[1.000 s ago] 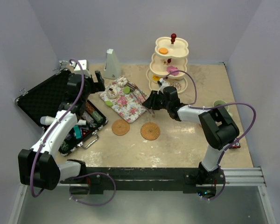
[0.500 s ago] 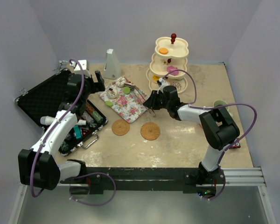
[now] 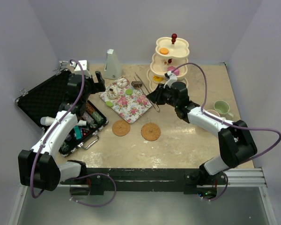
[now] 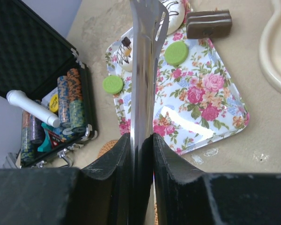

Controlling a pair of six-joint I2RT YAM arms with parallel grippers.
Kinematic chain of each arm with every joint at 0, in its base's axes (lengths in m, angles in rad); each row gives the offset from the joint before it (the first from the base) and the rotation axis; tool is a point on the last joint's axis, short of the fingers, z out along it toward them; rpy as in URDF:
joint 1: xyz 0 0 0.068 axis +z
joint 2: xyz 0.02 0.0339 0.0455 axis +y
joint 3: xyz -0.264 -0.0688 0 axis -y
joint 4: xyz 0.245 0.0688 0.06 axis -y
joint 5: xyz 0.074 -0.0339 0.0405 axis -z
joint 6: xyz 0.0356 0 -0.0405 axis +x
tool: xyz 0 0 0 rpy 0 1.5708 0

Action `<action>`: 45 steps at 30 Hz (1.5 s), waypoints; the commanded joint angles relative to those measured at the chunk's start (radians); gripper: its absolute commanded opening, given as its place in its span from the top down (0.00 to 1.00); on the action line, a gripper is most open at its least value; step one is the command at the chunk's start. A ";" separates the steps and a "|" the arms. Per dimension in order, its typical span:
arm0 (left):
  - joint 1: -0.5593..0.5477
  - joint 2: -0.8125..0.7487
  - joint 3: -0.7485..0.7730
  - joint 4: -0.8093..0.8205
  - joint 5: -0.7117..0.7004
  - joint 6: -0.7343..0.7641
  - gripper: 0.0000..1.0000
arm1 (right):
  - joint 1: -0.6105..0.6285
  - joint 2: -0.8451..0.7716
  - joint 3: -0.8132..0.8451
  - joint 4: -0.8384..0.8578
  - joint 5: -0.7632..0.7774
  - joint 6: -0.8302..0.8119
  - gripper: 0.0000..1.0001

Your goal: Serve the afternoon tea

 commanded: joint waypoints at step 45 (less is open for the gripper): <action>-0.064 0.041 0.055 -0.004 0.081 0.028 0.00 | 0.174 0.182 -0.029 -0.001 0.447 -0.072 0.28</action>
